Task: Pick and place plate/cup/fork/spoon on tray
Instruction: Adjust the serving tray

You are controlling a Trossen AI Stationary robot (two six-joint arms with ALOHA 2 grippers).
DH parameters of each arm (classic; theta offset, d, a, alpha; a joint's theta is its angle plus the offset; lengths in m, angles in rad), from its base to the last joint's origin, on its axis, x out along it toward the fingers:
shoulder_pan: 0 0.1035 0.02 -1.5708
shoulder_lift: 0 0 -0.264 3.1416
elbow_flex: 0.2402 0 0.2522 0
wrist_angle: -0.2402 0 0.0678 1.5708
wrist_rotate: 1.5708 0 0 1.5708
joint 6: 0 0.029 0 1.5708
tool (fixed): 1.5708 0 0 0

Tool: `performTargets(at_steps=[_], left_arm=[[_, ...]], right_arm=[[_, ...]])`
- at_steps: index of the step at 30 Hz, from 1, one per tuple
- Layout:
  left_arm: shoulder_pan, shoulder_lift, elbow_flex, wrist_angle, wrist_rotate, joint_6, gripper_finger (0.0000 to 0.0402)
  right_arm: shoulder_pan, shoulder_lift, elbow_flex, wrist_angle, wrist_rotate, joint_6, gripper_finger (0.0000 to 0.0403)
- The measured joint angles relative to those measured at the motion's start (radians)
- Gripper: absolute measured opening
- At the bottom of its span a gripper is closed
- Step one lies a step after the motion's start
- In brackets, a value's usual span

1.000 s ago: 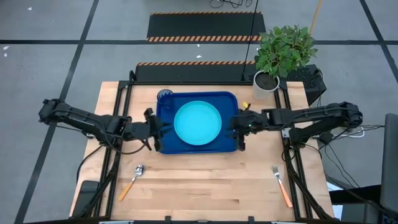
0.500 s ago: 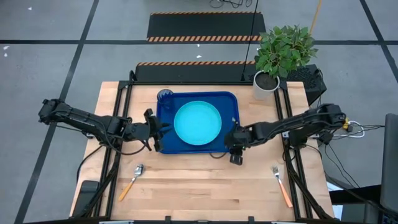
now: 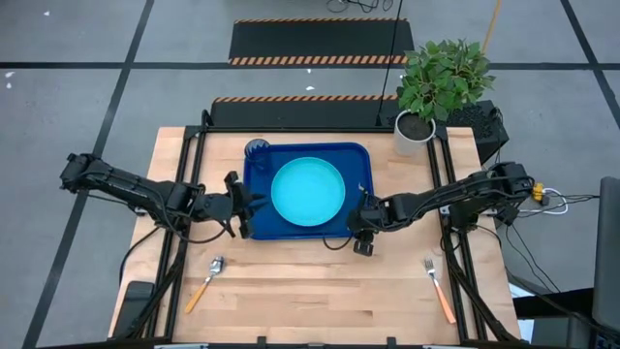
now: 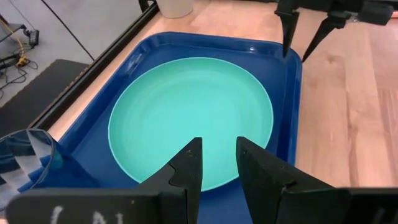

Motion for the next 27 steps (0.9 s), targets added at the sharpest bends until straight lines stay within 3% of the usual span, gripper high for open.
performTargets(at_steps=[13, 27], left_arm=[[-0.004, 0.0, 0.0, -0.008, 0.0, -0.003, 0.0102], [-0.004, 0.0, 0.0, -0.008, 0.0, -0.004, 0.0102]], right_arm=[[0.0, 0.096, 0.003, 0.033, -0.022, -0.003, 0.0134], [0.039, 0.095, 0.0, 0.041, -0.061, 0.051, 0.0134]])
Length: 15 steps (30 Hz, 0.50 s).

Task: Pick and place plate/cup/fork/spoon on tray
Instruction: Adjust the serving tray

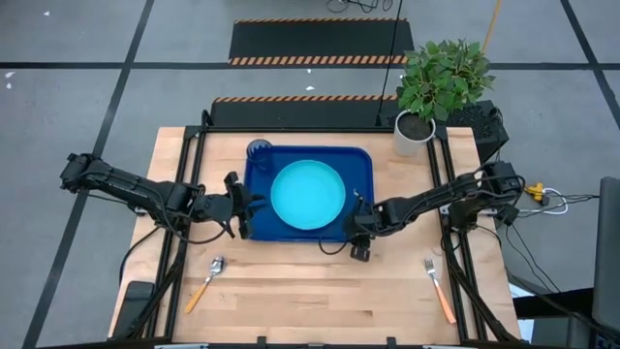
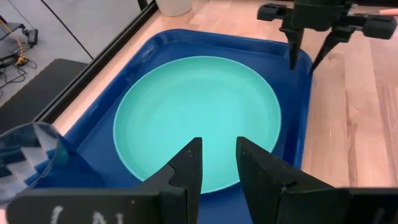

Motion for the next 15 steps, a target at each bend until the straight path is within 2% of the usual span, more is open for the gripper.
performTargets(at_steps=[15], left_arm=[[-0.001, 0.0, 0.0, 0.0, 0.0, -0.002, 0.0102]], right_arm=[[0.109, -0.001, 0.0, -0.005, -0.151, 0.039, 0.0134]])
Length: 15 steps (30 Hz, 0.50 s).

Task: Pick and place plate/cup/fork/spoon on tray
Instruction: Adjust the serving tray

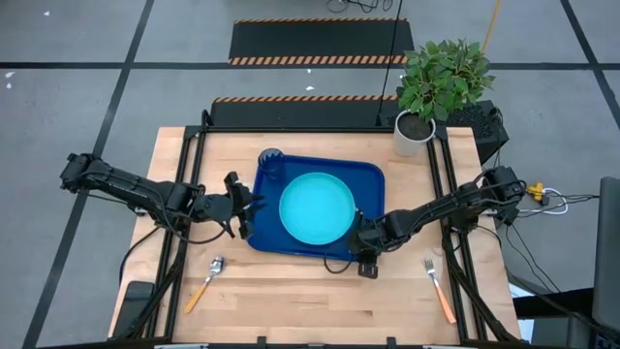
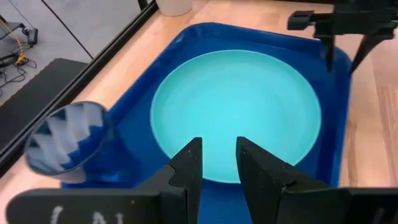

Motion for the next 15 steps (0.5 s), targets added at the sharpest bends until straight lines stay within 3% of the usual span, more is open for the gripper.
performTargets(at_steps=[7, 15], left_arm=[[0.0, 0.0, 0.0, 0.0, 0.0, 0.001, 0.0102], [0.0, 0.0, 0.0, 0.0, 0.0, 0.003, 0.0102]], right_arm=[[0.026, -0.017, -0.002, -0.006, -0.023, 0.0, 0.0133], [0.023, -0.161, -0.004, -0.015, 0.163, -0.026, 0.0118]])
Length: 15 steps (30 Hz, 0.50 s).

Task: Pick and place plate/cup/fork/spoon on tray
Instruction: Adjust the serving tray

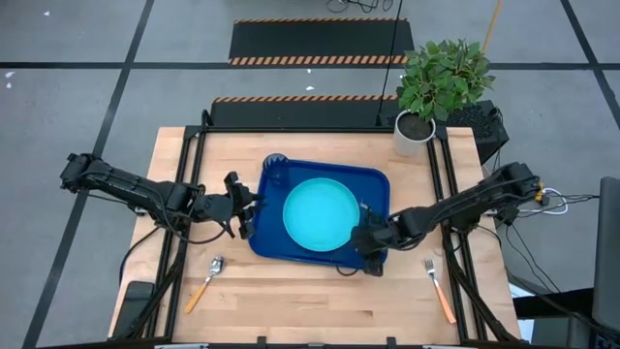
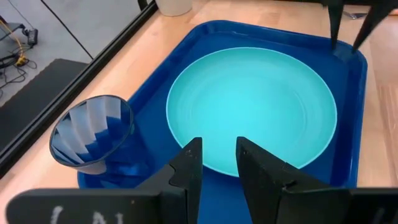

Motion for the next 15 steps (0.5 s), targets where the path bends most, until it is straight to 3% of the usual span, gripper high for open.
performTargets(at_steps=[9, 15], left_arm=[[0.0, 0.0, 0.0, 0.0, 0.0, -0.008, 0.0102], [0.0, 0.0, 0.0, 0.0, 0.001, -0.008, 0.0102]], right_arm=[[-0.072, -0.052, 0.002, -0.131, 0.183, 0.014, 0.0107], [-0.146, -0.046, 0.002, -0.135, 0.212, -0.044, 0.002]])
